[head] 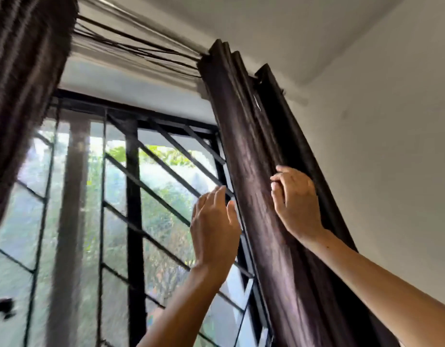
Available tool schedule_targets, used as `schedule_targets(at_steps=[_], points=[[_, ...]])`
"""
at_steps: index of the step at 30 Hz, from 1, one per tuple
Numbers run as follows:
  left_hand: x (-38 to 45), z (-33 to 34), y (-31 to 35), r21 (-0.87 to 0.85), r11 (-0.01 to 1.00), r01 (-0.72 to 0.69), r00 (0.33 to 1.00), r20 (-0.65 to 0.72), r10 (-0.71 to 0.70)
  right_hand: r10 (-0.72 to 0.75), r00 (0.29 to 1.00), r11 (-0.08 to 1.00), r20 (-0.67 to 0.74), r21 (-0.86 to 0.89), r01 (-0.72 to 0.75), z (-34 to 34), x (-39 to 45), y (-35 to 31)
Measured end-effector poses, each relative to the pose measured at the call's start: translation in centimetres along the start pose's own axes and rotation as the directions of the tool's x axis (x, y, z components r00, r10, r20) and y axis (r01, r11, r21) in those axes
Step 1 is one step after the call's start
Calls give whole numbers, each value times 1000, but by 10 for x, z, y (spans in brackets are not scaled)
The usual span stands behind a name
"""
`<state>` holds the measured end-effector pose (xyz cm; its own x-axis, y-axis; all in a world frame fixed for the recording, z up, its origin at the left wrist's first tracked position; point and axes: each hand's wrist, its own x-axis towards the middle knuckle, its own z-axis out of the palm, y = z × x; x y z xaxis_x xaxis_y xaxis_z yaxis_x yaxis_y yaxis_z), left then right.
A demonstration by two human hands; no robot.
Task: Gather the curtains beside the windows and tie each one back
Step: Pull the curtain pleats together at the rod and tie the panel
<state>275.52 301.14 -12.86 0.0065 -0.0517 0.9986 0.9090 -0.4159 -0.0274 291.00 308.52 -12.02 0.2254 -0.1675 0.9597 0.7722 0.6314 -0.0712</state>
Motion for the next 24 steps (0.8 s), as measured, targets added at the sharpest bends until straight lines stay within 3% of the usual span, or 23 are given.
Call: schedule_targets(at_steps=[7,12,16,18,20,22,24], points=[[30,83,16,-30,997,67,997,26,-66,224,933,965,283,69,-253,35,15,41],[68,104,32,-84,980,182,982,73,-176,81,965,982,251,146,-120,39,16,37],[90,114,41,-45,977,209,977,52,-207,-25,936,953,352,291,-84,37,23,42],[97,118,40,-18,974,225,974,27,-224,26,938,919,347,360,-159,36,31,52],[101,119,37,-46,972,230,973,8,-230,146,960,920,238,325,-221,39,40,66],[100,117,34,-69,971,230,973,-4,-230,248,919,926,308,205,-318,45,49,77],[99,115,33,-85,966,243,970,-6,-244,325,807,894,494,119,-433,54,53,81]])
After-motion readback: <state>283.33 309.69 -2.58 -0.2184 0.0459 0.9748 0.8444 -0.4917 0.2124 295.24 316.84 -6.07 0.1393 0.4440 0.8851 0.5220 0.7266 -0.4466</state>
